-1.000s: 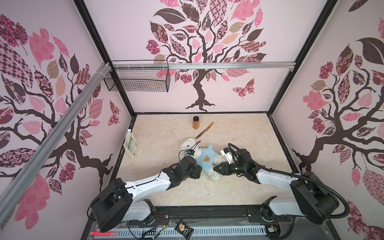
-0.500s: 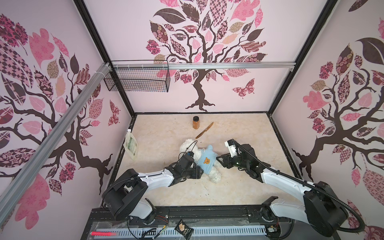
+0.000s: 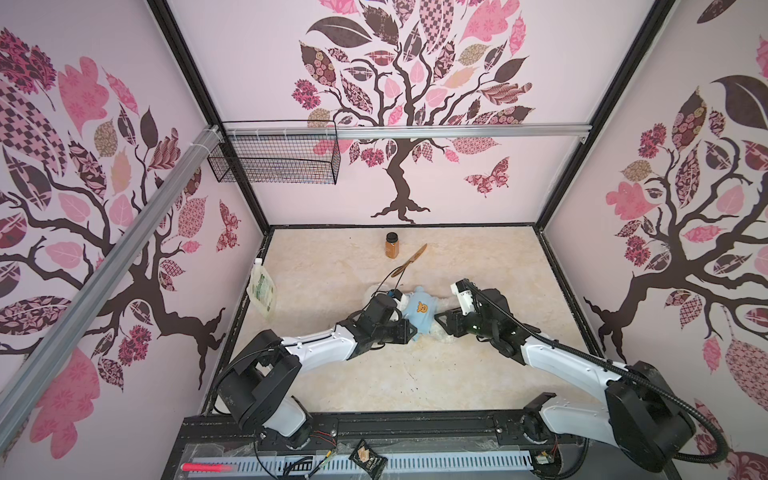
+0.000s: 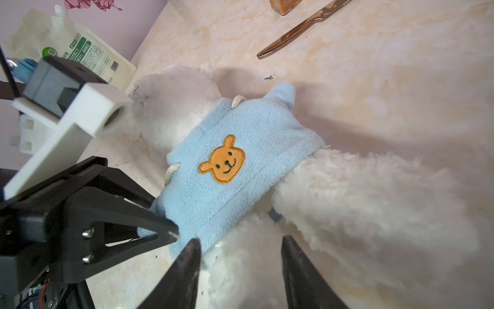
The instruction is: Dress the teddy bear
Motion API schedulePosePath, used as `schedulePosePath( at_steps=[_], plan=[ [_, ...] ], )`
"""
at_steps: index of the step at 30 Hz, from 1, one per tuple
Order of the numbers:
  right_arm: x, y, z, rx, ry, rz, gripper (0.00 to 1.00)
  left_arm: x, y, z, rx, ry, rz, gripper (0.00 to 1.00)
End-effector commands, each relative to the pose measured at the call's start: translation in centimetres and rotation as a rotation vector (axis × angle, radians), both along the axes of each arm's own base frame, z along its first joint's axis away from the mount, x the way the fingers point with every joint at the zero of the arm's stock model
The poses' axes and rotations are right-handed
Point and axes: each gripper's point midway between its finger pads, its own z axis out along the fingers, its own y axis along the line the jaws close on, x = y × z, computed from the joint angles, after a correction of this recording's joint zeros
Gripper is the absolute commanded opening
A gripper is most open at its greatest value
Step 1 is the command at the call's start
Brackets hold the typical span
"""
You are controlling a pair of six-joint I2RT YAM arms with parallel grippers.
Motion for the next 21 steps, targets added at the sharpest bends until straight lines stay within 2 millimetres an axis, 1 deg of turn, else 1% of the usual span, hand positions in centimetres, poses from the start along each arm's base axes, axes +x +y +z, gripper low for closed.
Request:
schedulePosePath(
  at_steps=[1,3,7,10,13,17,19,21],
  plan=[
    [0.3,0.5,1.3,-0.011,-0.045,0.031,0.54,0.6,-1.2,2.6,-0.055,0.005,-0.01,0.09],
    [0.2,0.4,1.8,-0.009,-0.083,0.041,0.55,0.7,-1.5,3.4,-0.07,0.01,-0.01,0.06],
    [0.3,-0.6,3.0,-0.044,-0.183,0.022,0.61,0.8,-1.5,4.6,-0.082,0.014,-0.002,0.01],
    [0.3,-1.6,3.6,-0.08,-0.24,-0.004,0.64,1.1,-1.0,5.5,-0.102,0.025,0.017,0.0],
    [-0.1,-1.9,3.9,-0.079,-0.255,-0.016,0.67,1.8,-0.1,6.0,-0.13,0.048,0.06,0.0],
    [-1.3,-1.4,3.4,-0.087,-0.239,0.001,0.71,2.1,0.5,6.4,-0.152,0.057,0.08,0.0],
    [-2.1,-0.6,2.8,-0.091,-0.237,0.032,0.76,2.0,0.5,6.6,-0.157,0.058,0.078,0.0],
    [-2.4,0.1,2.1,-0.072,-0.225,0.052,0.77,2.0,0.5,6.9,-0.166,0.058,0.075,0.0]
  ],
)
